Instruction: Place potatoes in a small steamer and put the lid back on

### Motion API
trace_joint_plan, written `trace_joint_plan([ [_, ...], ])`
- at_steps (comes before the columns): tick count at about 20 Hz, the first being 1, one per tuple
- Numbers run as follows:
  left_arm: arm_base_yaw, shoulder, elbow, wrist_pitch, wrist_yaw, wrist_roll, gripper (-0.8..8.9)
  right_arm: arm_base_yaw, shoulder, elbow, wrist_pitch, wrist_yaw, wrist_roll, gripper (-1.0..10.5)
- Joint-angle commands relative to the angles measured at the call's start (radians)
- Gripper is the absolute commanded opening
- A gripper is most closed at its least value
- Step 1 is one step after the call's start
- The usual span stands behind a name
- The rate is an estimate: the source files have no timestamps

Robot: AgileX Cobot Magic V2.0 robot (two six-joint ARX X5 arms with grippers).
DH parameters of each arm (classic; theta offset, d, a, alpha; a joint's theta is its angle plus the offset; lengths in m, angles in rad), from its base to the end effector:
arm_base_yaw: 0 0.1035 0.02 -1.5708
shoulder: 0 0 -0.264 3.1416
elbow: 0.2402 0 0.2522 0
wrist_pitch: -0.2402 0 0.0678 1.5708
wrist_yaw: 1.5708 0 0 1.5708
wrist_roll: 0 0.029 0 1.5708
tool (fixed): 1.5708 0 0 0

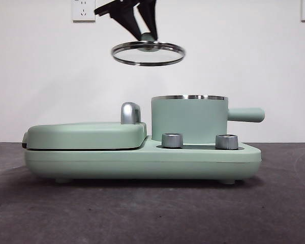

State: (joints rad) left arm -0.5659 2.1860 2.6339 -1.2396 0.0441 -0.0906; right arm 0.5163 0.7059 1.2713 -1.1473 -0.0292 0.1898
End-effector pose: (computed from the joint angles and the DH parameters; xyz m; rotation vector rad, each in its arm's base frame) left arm 0.3666 -0.2344 0.4104 0.1239 0.8007 -0.5410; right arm 0.0645 0.0376 0.4035 0.0381 0.6187 0.4729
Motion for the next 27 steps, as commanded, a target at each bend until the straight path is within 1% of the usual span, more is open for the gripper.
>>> trace_joint_plan([
  [1,-0.037,-0.002,0.04,0.018,0.005,-0.004,0.09,0.006,-0.1,-0.061,0.014,0.001,0.064,4.0],
  [5,-0.104,0.002,0.027,0.044,0.004,-0.009,0.09,0.004,-0.225,-0.101,0.025,0.005,0.081,4.0],
  [8,-0.139,0.025,0.026,0.066,-0.002,-0.011,0.09,0.004,-0.24,-0.101,0.053,0.011,0.082,4.0],
  [10,-0.152,0.053,0.026,0.065,-0.024,-0.012,0.09,0.004,-0.237,-0.101,0.055,0.011,0.079,4.0],
  [15,-0.154,0.136,0.026,0.11,-0.026,-0.029,0.09,0.004,-0.237,-0.101,0.054,0.011,0.071,4.0],
  [18,-0.152,0.171,0.026,0.129,-0.064,-0.027,0.09,0.004,-0.237,-0.101,0.054,0.011,0.072,4.0],
  [22,-0.148,0.173,0.026,0.147,-0.075,-0.027,0.09,0.004,-0.237,-0.101,0.05,0.011,0.072,4.0],
  [27,-0.141,0.178,0.026,0.133,-0.074,-0.028,0.09,0.004,-0.237,-0.101,0.051,0.011,0.072,4.0],
])
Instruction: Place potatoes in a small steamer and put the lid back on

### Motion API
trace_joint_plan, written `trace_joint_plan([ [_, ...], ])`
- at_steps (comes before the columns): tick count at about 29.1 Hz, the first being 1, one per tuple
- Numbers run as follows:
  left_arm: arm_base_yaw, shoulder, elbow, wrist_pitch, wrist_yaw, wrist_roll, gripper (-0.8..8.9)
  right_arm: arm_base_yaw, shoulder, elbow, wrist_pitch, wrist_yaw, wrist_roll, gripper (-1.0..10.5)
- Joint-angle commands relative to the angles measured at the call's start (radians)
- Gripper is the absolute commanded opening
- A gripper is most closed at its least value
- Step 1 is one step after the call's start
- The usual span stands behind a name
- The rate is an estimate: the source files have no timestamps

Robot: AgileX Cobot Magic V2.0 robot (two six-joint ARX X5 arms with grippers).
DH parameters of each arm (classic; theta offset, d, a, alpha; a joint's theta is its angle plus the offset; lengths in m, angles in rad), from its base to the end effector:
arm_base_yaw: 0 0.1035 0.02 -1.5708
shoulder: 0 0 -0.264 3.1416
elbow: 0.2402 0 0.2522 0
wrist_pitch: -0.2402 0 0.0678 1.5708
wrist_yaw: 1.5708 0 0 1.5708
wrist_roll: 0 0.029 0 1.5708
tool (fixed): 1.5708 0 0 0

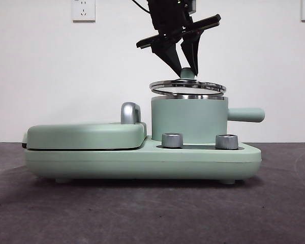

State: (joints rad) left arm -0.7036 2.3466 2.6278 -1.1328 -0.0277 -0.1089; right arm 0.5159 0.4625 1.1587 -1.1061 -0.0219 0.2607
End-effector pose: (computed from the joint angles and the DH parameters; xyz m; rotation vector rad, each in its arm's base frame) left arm 0.3721 -0.3147 0.3448 0.2109 0.8411 -0.5875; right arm 0.0188 0.0114 0.3858 0.1496 0.4680 0.4736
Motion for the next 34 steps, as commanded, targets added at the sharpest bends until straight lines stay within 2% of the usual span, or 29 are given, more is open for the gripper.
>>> trace_joint_plan([
  [1,-0.003,0.019,0.032,0.03,-0.002,-0.01,0.09,0.005,0.006,0.011,0.01,0.004,0.001,4.0],
  [6,0.001,0.035,0.032,0.027,0.035,-0.009,0.09,0.005,0.006,0.011,0.009,0.004,0.002,4.0],
  [23,0.002,0.055,0.032,0.029,0.0,0.026,0.09,0.005,0.006,0.011,0.005,0.004,0.003,4.0],
  [34,-0.005,0.063,0.031,-0.01,0.005,0.018,0.09,0.005,0.006,0.011,0.006,0.003,0.012,4.0],
])
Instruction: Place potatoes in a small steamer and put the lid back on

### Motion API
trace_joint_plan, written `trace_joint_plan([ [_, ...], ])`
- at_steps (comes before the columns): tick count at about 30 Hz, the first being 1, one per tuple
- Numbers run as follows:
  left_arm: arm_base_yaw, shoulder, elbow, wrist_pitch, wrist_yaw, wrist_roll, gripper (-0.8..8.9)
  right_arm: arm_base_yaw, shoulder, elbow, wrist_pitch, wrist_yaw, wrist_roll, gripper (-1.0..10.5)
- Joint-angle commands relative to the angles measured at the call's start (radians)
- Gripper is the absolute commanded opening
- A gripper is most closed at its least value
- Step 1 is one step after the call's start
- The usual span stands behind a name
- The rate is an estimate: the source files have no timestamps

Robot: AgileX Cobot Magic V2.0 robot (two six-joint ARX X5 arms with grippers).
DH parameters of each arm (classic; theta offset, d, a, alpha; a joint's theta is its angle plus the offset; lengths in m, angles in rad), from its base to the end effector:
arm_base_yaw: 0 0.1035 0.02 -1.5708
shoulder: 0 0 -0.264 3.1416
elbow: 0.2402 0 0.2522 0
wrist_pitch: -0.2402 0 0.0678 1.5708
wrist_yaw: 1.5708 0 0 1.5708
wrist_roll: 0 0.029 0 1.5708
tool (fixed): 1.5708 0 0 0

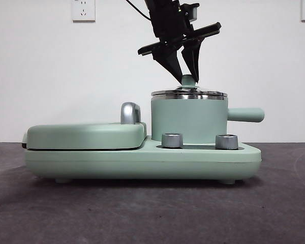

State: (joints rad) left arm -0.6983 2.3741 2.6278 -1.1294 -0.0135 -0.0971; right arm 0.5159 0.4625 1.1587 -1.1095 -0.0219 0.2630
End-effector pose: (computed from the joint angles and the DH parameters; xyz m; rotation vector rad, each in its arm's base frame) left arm 0.3787 -0.3173 0.3320 0.2229 0.8644 -0.5972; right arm 0.0187 0.0113 0.3855 0.1509 0.4718 0.4725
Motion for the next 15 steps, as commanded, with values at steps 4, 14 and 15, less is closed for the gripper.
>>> trace_joint_plan([
  [4,-0.01,0.036,0.031,0.004,-0.023,0.034,0.09,0.005,0.006,0.011,0.009,-0.001,0.011,4.0],
  [14,-0.016,0.042,0.031,0.023,-0.022,0.085,0.09,0.005,0.006,0.011,0.009,-0.004,0.018,4.0],
  [15,-0.016,0.043,0.031,0.023,-0.019,0.085,0.09,0.005,0.006,0.011,0.009,-0.004,0.018,4.0],
])
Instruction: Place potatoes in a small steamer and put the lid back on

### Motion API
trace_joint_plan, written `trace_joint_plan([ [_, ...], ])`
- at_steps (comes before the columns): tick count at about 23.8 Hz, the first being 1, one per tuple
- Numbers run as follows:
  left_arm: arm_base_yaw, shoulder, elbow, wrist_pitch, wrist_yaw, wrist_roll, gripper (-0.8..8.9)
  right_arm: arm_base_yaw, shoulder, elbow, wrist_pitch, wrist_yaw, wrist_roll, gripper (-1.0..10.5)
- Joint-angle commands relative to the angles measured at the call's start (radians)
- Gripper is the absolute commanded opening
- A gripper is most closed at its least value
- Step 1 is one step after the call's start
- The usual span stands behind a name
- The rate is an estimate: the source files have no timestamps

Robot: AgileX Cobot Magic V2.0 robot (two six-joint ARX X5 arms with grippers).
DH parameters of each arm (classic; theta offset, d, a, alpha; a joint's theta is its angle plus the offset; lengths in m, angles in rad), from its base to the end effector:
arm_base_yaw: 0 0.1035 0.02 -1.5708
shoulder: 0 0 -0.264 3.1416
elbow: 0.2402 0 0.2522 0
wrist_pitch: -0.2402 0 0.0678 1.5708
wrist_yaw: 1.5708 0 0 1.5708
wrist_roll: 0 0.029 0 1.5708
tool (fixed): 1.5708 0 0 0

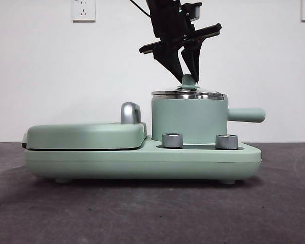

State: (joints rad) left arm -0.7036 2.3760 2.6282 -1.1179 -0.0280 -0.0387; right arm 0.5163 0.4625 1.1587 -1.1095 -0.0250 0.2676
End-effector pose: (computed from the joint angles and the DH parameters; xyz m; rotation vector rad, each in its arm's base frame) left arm 0.3782 -0.3198 0.3320 0.2801 0.8344 -0.6156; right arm 0.0186 0.0114 0.3855 0.1558 0.4736 0.4749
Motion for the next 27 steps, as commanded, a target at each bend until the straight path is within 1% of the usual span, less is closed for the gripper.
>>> trace_joint_plan([
  [1,-0.011,0.042,0.031,0.011,-0.002,0.027,0.09,0.004,0.006,0.011,0.009,-0.001,0.013,4.0],
  [3,-0.011,0.044,0.031,0.009,0.01,0.026,0.09,0.004,0.006,0.011,0.009,-0.001,0.013,4.0],
  [6,-0.01,0.047,0.031,-0.005,0.061,0.019,0.09,0.004,0.006,0.011,0.009,-0.001,0.013,4.0],
  [13,0.01,0.048,0.031,-0.014,0.062,0.027,0.12,0.004,0.006,0.011,0.009,-0.001,0.014,4.0],
  [15,0.015,0.048,0.031,-0.016,0.062,0.022,0.69,0.004,0.006,0.011,0.009,-0.001,0.014,4.0],
  [16,0.016,0.048,0.031,-0.014,0.062,0.018,1.24,0.004,0.006,0.011,0.009,-0.001,0.014,4.0],
  [18,0.018,0.048,0.031,-0.008,0.061,0.001,2.69,0.004,0.006,0.011,0.009,-0.001,0.014,4.0],
  [19,0.02,0.048,0.033,-0.008,0.061,-0.006,3.59,0.004,0.006,0.011,0.009,0.0,0.014,4.0],
  [20,0.023,0.048,0.038,-0.013,0.061,-0.012,4.15,0.004,0.006,0.011,0.009,0.0,0.014,4.0],
  [21,0.024,0.048,0.047,-0.019,0.061,-0.027,4.39,0.004,0.006,0.011,0.009,0.0,0.014,4.0],
  [24,0.026,0.039,0.082,-0.05,0.061,-0.032,4.38,0.004,0.006,0.011,0.009,0.0,0.014,4.0],
  [27,0.033,0.024,0.175,-0.138,0.061,-0.046,4.37,0.004,0.006,0.011,0.009,0.0,0.014,4.0],
])
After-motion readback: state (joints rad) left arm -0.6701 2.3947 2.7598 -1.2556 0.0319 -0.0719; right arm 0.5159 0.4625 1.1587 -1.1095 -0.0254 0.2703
